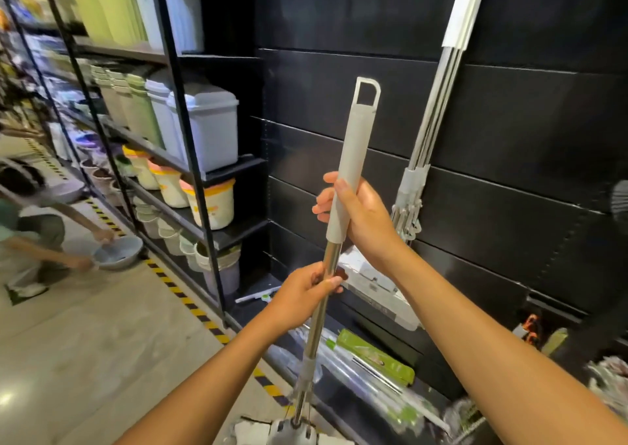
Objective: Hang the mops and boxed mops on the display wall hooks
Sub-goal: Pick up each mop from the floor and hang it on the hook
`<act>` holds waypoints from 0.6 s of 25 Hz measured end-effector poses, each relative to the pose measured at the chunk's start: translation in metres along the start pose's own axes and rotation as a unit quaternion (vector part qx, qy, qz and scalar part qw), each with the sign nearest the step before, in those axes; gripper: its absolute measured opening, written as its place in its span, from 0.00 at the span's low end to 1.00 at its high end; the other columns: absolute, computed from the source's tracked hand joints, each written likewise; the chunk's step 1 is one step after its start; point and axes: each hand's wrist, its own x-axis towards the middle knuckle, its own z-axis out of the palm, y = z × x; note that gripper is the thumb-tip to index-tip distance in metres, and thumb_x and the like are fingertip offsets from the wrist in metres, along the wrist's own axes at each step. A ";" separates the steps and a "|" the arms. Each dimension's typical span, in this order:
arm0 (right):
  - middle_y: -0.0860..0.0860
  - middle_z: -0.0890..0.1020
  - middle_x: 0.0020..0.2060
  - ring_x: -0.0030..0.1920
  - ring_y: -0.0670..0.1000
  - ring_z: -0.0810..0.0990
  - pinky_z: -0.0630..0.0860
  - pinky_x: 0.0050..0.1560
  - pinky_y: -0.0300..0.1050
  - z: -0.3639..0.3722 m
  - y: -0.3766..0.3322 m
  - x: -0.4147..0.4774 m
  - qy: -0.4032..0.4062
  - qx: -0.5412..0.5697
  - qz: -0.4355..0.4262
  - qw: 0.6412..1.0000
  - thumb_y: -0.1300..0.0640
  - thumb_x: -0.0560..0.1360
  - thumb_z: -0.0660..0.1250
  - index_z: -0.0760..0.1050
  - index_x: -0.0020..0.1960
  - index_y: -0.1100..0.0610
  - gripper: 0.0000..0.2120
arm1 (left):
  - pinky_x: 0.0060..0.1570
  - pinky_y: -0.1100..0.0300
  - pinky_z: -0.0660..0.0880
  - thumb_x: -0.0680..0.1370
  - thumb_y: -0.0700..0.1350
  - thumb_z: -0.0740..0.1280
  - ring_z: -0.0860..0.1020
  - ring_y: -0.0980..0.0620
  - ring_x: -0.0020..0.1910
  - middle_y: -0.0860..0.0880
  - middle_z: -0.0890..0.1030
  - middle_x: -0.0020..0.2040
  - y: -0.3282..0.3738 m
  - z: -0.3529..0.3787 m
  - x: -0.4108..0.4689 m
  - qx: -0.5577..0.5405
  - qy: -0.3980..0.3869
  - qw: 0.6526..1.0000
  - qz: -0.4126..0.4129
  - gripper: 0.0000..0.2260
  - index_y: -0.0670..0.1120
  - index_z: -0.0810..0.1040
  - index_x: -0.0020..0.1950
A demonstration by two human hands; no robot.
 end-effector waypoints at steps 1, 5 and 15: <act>0.49 0.83 0.42 0.45 0.50 0.84 0.83 0.56 0.51 -0.007 0.002 0.011 0.013 -0.016 0.001 1.000 0.51 0.86 0.59 0.73 0.65 0.56 0.12 | 0.63 0.43 0.80 0.83 0.47 0.69 0.87 0.49 0.54 0.45 0.88 0.54 0.000 0.001 0.016 -0.005 -0.014 1.000 0.007 0.11 0.44 0.83 0.62; 0.49 0.80 0.40 0.39 0.48 0.79 0.80 0.48 0.45 -0.027 0.004 0.056 0.071 -0.068 0.005 0.995 0.45 0.83 0.61 0.70 0.66 0.59 0.20 | 0.63 0.41 0.79 0.76 0.60 0.68 0.87 0.51 0.54 0.47 0.88 0.53 -0.005 0.001 0.086 -0.022 -0.076 0.996 0.043 0.21 0.47 0.83 0.61; 0.53 0.81 0.44 0.41 0.48 0.83 0.83 0.47 0.45 -0.061 -0.009 0.145 0.198 -0.145 -0.050 0.968 0.54 0.86 0.61 0.70 0.68 0.62 0.15 | 0.51 0.65 0.79 0.85 0.40 0.65 0.85 0.62 0.46 0.59 0.87 0.43 0.014 0.004 0.236 -0.027 -0.214 0.967 0.132 0.10 0.52 0.82 0.52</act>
